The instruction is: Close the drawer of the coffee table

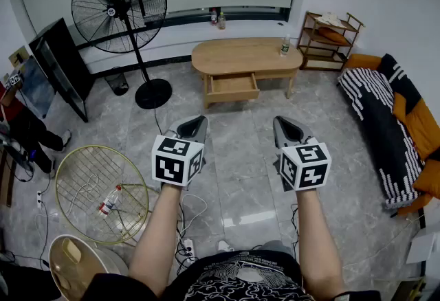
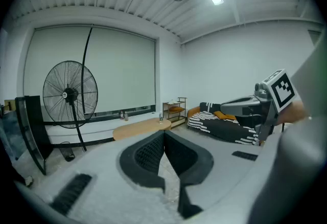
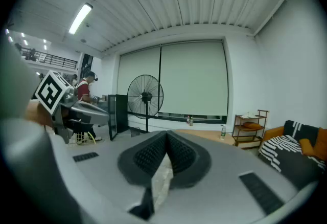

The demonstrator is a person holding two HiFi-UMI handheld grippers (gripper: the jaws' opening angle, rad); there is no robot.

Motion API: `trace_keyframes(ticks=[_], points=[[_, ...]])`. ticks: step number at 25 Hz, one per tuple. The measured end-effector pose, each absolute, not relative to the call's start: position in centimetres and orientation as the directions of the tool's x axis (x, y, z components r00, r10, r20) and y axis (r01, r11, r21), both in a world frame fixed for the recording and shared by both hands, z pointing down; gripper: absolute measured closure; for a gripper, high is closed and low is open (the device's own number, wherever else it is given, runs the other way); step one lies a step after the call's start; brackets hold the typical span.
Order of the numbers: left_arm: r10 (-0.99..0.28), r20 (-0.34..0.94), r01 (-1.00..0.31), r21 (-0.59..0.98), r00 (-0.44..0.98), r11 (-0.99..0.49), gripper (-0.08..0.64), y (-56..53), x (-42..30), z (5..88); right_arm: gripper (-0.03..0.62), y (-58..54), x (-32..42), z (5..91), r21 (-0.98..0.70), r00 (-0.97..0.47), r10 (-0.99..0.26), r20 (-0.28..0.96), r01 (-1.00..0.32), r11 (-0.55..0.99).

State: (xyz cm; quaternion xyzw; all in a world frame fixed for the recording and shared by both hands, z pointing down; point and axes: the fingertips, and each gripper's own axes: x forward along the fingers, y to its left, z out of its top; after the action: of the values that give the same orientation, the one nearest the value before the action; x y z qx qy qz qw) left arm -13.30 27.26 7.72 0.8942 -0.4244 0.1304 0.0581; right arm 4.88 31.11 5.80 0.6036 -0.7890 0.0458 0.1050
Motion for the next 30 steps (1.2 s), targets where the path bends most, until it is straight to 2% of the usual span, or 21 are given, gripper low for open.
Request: trace_keyframes(ticks=[8,30], points=[[-0.735,0.278,-0.763,-0.008,0.619,-0.646,0.557,26.4,-13.6,8.1,0.580,30.4,4.2,5.8,0.040,-0.237,-0.950,0.205,-0.967,0.250],[-0.757,0.310,-0.788,-0.039,0.575,-0.615,0.557,18.1,-11.7,9.7,0.385,21.0,4.7,9.3,-0.029,-0.329,-0.919,0.215,-0.943,0.331]])
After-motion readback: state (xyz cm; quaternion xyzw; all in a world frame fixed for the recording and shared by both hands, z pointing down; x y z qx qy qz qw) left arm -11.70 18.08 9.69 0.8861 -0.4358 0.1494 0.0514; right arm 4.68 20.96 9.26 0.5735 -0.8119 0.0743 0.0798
